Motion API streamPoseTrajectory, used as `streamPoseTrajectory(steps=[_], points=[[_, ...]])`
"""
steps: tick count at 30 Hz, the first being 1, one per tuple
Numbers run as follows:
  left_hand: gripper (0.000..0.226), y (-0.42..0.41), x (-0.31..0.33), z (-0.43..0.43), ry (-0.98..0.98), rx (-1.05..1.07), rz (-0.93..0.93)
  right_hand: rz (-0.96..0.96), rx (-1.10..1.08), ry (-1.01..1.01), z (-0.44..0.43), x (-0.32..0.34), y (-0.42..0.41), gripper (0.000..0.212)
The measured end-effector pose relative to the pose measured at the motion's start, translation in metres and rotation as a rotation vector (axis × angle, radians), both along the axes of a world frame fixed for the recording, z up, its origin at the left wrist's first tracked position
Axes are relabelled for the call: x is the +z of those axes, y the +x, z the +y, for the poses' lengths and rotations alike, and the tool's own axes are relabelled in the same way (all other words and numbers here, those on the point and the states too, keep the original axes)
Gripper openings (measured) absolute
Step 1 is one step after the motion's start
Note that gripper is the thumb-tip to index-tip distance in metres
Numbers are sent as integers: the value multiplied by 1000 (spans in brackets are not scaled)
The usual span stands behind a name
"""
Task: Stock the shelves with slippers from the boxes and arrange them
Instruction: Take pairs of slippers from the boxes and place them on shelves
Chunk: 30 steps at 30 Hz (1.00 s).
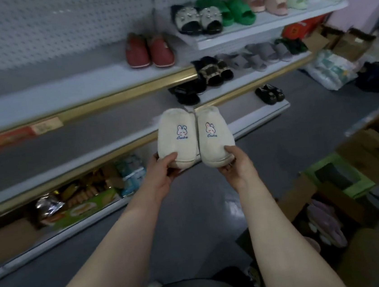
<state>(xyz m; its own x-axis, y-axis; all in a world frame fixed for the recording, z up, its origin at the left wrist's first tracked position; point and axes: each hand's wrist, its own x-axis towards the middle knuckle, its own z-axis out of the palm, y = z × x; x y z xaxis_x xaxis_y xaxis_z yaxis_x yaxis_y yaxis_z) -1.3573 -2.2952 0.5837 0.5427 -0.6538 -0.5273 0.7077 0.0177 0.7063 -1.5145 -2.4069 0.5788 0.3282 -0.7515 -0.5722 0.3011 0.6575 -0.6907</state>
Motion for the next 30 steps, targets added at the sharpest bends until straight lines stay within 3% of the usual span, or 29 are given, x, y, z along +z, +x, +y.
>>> streamPoseTrajectory(steps=[4,8,15,20,30], points=[[37,63,12,41,-36,76,-26,-24,85,-40,27,9,70,44],[50,115,23,71,-45,158,-61,-95,165,-54,47,24,131,36],[57,180,29,85,-89,258,-41,-111,303,-65,43,40,217,42],[56,233,31,62,-107,312,-67,-76,331,-60,13,41,275,46],[68,336,30,-41,-1,414,-142,24,492,-126,-97,56,382,27]])
